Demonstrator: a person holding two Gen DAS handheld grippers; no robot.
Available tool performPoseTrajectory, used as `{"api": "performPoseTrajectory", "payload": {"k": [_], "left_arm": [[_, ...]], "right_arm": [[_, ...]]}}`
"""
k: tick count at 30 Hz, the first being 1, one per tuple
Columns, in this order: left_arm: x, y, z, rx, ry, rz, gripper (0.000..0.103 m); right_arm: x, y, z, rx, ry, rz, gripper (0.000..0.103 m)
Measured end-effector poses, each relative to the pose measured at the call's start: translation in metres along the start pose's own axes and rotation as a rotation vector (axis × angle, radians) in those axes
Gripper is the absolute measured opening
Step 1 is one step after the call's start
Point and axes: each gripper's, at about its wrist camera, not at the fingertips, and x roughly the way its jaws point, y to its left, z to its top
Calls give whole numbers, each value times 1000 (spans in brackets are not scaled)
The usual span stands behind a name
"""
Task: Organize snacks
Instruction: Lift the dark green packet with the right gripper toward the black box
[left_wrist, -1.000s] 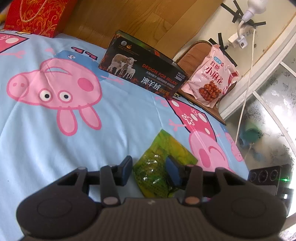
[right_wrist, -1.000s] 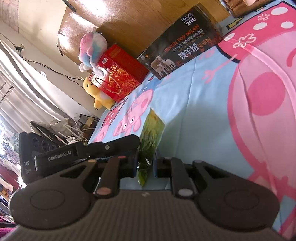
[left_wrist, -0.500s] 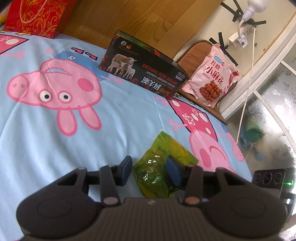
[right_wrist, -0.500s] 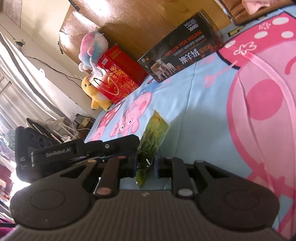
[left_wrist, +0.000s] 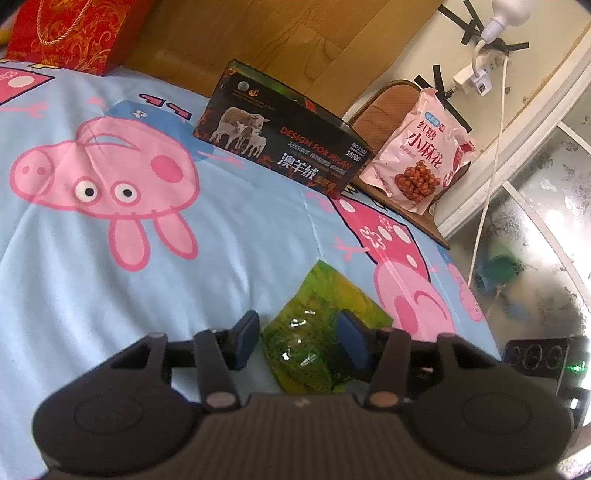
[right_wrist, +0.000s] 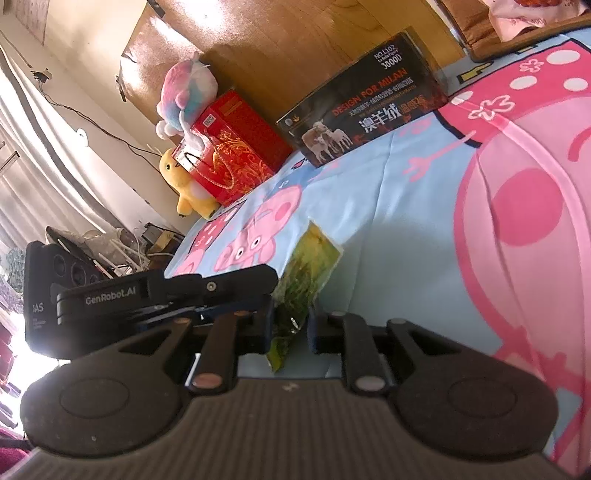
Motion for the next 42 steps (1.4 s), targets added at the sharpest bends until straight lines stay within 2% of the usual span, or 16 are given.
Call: {"api": "performPoseTrajectory", "payload": {"k": [4,6,9,17,19,20,22,25,26,30,32,33,34,37,41,42], "left_arm": [[0,2,1,-13,5,-10,49],[0,0,0,-4,4,0,49],[0,-3,0,9,5,9,49],[1,-6,-1,23,7,22,50],[1,-4,1,14,13,7,58],[1,-2,2,-4,21,-16,63],[1,8,6,-84,49,-107,82],[6,31,5,-284,96,-291,82],[7,37,4,-334,96,-332,82],[7,39,4,-375,85,-395,74],[9,36,4,-369,82,-405,54],[10,34,5,-360,83,-397,38],[9,34,5,-354,78,-373,31],[9,40,5,-366,72,-384,25],[5,42,7,-353,65,-419,21],[4,42,8,-346,67,-424,19]], "right_arm": [[-5,-8,2,57,-38,-2,19],[-11,-18,4,125,-80,5,19],[-15,-36,6,251,-97,35,18],[-22,-46,5,345,-109,103,19],[-23,-51,5,376,-113,128,19],[-24,-53,4,397,-118,144,19],[-25,-56,4,434,-132,168,19],[-26,-56,4,445,-134,179,19],[-25,-55,4,447,-132,183,19],[-20,-54,0,487,-124,238,19],[-17,-54,0,511,-110,268,19],[-15,-53,-1,519,-98,281,19],[-13,-51,-2,519,-87,288,19],[-11,-46,-4,506,-81,290,20],[-15,-46,-2,484,-94,268,32],[-15,-46,-1,488,-100,275,32]]}}
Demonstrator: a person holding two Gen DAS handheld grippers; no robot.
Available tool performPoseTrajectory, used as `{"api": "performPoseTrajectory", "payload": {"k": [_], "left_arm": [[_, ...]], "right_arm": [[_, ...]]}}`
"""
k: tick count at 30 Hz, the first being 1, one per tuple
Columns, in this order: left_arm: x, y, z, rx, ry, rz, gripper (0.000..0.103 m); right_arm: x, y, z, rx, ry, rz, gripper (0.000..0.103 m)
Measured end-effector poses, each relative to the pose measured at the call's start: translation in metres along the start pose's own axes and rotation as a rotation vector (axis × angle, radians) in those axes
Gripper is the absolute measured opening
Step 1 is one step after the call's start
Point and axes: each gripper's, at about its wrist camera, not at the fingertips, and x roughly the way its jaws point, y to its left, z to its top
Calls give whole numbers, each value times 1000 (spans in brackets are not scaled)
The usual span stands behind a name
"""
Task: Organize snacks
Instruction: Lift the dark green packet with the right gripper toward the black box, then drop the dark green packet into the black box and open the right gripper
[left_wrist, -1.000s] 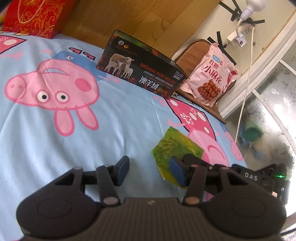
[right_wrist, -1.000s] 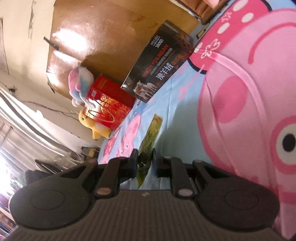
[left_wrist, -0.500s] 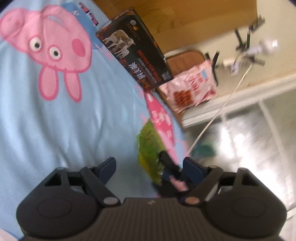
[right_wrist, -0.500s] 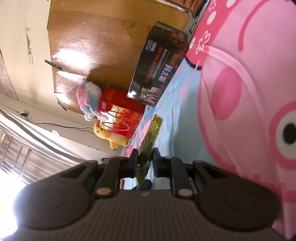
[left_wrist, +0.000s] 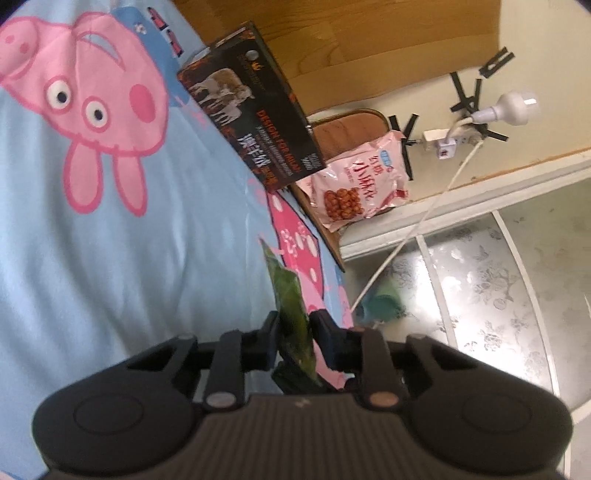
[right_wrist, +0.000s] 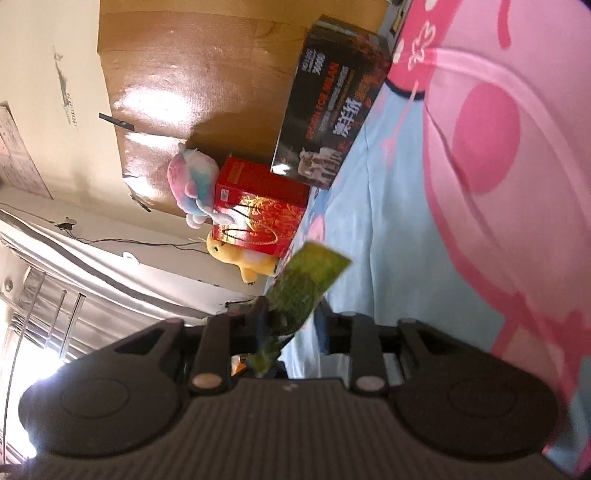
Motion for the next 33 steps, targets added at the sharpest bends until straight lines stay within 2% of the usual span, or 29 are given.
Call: {"api": "performPoseTrajectory", "payload": {"k": [4,6,8,10,12,17,22,24,25,27,29,31,33], "left_arm": [[0,1,1,2,14,-21,19],[2,0,1,15,25,-21,19],[4,-4,3,38,30,-23,19],[5,-12,8,79,35,-2,19],[6,-21,18,118,40,-4,19],[17,-55,59,246,9,8,19],[38,-74,125,303,-63,55,23],[51,-76,153,318,-89,120,27],[59,-77,162,335,-106,174,36],[74,-79,178,393,-170,356,44],[87,-81,184,464,-194,491,46],[93,-84,182,501,-209,577,48],[89,-91,170,555,-230,603,53]], "right_arm": [[-6,1,5,-1,-39,-1,32],[-10,-2,10,27,-42,26,31],[-9,0,11,11,-35,12,28],[-6,6,11,-27,-21,5,18],[-4,13,16,-47,-22,20,16],[5,40,39,-123,-68,36,17],[47,82,84,-272,-150,-43,17],[69,87,105,-310,-167,-66,17],[83,87,116,-328,-175,-87,18],[112,83,134,-370,-193,-145,19],[137,81,143,-441,-194,-230,20],[149,80,143,-510,-215,-334,26],[146,79,137,-550,-233,-353,32]]}}
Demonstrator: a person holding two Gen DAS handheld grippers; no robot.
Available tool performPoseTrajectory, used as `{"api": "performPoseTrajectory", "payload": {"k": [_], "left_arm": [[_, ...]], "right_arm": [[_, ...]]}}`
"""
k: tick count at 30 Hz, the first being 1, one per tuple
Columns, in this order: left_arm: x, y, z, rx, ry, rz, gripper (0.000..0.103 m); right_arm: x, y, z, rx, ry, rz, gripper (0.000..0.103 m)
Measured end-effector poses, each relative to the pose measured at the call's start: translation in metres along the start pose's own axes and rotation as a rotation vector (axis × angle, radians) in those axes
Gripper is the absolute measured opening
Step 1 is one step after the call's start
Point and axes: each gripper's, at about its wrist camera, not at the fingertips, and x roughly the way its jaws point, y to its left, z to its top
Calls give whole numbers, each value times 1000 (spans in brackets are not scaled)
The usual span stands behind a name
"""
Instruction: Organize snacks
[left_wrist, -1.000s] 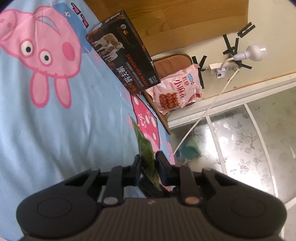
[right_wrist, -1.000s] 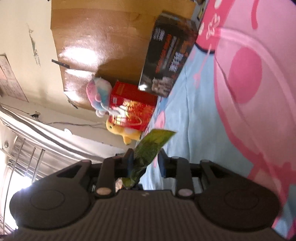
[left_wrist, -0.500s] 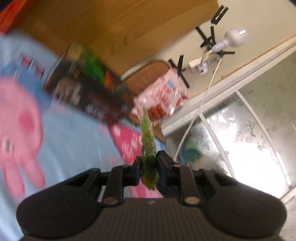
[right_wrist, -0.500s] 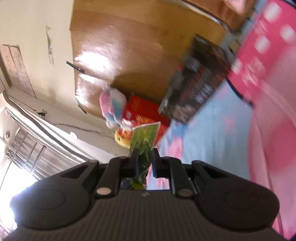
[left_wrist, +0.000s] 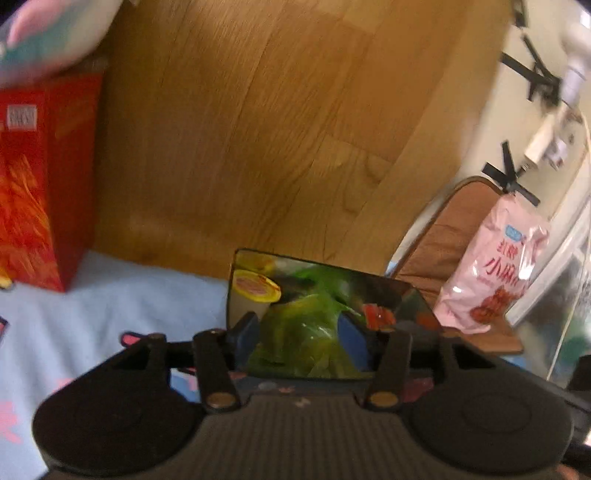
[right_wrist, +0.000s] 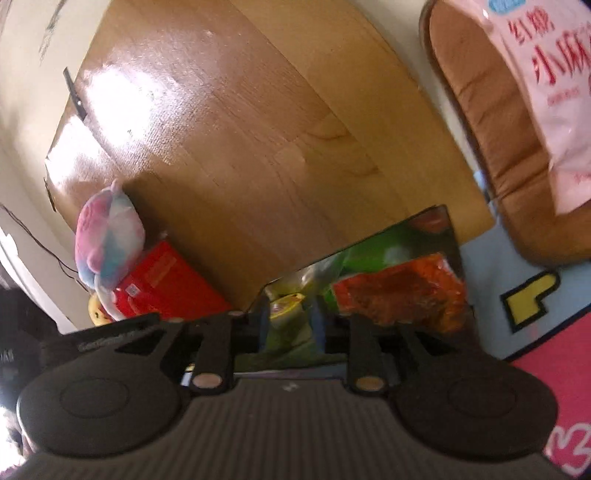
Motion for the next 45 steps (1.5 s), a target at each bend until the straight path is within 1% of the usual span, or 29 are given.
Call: {"api": "performPoseTrajectory", "payload": {"k": [1,3,5,6,7,9,10,12,13,15,16,17,18,19,20,21,23,25,27,31,35,39,41,45], "left_arm": [[-7,-5,-4,28,-20,25,57],[-24,-20,-14,94,-54,105,59],[-38,-29,-23,144,-85,149,63],[-48,-34,-31,170,-101,168,69],[-57,-38,-38,184,-113,186,84],[-74,-43,-53,199,-141,211,100],[-82,-44,-59,209,-155,220,102],[-95,-48,-73,229,-158,233,103],[-101,-50,-81,227,-153,235,103],[-110,-53,-93,211,-124,229,103],[-112,-56,-97,200,-110,226,103],[-117,-55,-103,191,-96,224,103],[-121,-56,-109,181,-80,222,103],[-124,-57,-115,173,-57,222,103],[-127,-57,-121,165,-29,231,103],[-130,-57,-126,160,-15,237,103],[-141,-57,-137,165,-29,254,103],[-150,-59,-145,182,-51,296,103],[-156,-59,-152,186,-65,320,103],[-164,-52,-162,155,-49,323,103],[-168,-51,-173,178,-48,380,103],[-171,-50,-181,178,-45,390,103],[-173,-52,-183,187,-55,410,103],[-175,-58,-185,230,-109,487,103]], "right_arm": [[-7,0,-4,-19,-15,7,33],[-24,4,-14,-68,-39,-13,33],[-44,8,-29,-118,-55,-21,35],[-54,12,-37,-142,-67,-34,38],[-65,15,-45,-163,-77,-48,41],[-85,22,-63,-192,-93,-82,53],[-95,23,-73,-198,-96,-101,55],[-113,25,-88,-188,-85,-145,68],[-120,25,-95,-176,-69,-163,71],[-131,28,-108,-161,-27,-188,82],[-138,30,-113,-159,-13,-196,86],[-142,33,-117,-155,-3,-205,93],[-147,36,-121,-149,9,-208,97],[-153,37,-125,-141,26,-208,98],[-157,39,-126,-129,46,-210,102],[-162,41,-128,-113,71,-217,103],[-173,42,-131,-80,83,-227,103],[-185,43,-135,-62,88,-221,103],[-192,48,-138,-74,87,-219,103],[-199,59,-143,-109,84,-214,103],[-202,64,-149,-131,86,-207,103],[-201,68,-154,-146,99,-200,103],[-201,70,-155,-154,99,-200,103],[-202,73,-156,-167,90,-197,103]]}}
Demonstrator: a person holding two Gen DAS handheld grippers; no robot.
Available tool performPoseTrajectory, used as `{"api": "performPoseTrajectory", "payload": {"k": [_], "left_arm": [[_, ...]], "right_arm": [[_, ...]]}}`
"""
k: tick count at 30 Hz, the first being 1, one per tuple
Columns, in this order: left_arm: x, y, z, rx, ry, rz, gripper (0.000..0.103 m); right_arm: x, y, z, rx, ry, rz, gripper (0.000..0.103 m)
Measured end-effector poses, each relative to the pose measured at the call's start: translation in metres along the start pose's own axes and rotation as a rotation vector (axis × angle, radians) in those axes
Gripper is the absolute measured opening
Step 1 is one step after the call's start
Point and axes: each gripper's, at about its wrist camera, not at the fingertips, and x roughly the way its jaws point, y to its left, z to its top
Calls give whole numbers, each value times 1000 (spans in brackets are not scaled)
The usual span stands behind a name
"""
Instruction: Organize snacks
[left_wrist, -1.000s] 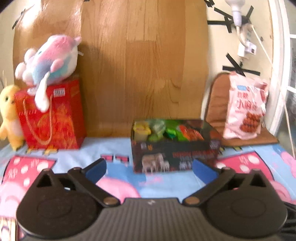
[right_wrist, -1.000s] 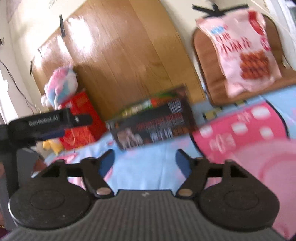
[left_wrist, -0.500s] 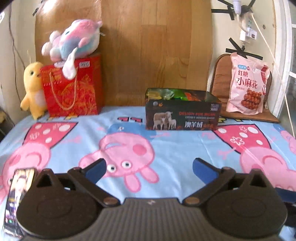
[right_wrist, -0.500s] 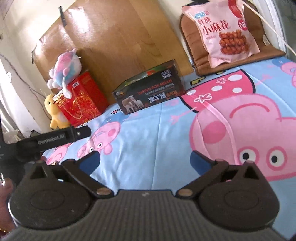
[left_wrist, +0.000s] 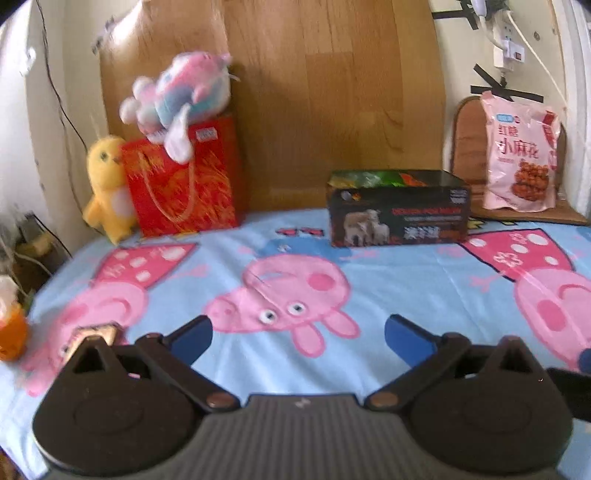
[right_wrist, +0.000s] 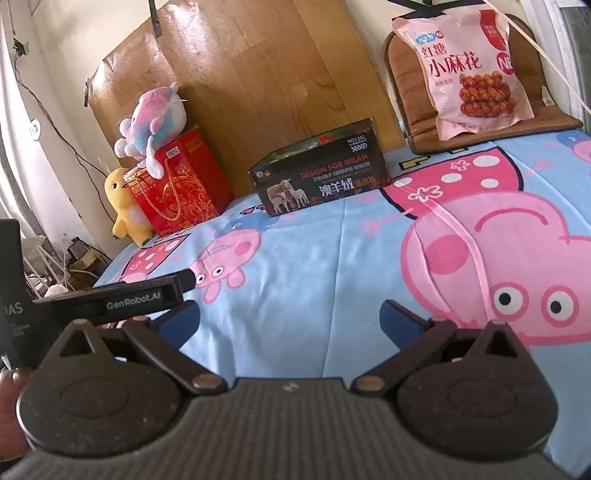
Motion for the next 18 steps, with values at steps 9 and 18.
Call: {"api": "performPoseTrajectory", "payload": {"k": [9,18], "left_arm": [[3,-1,0,-18,40,-8,103],[0,0,-1,-16,57,14,103]], "right_arm": [[-1,-3,-3,22,2,0,103],[-5,0,-4,7,-19,8,103]]}}
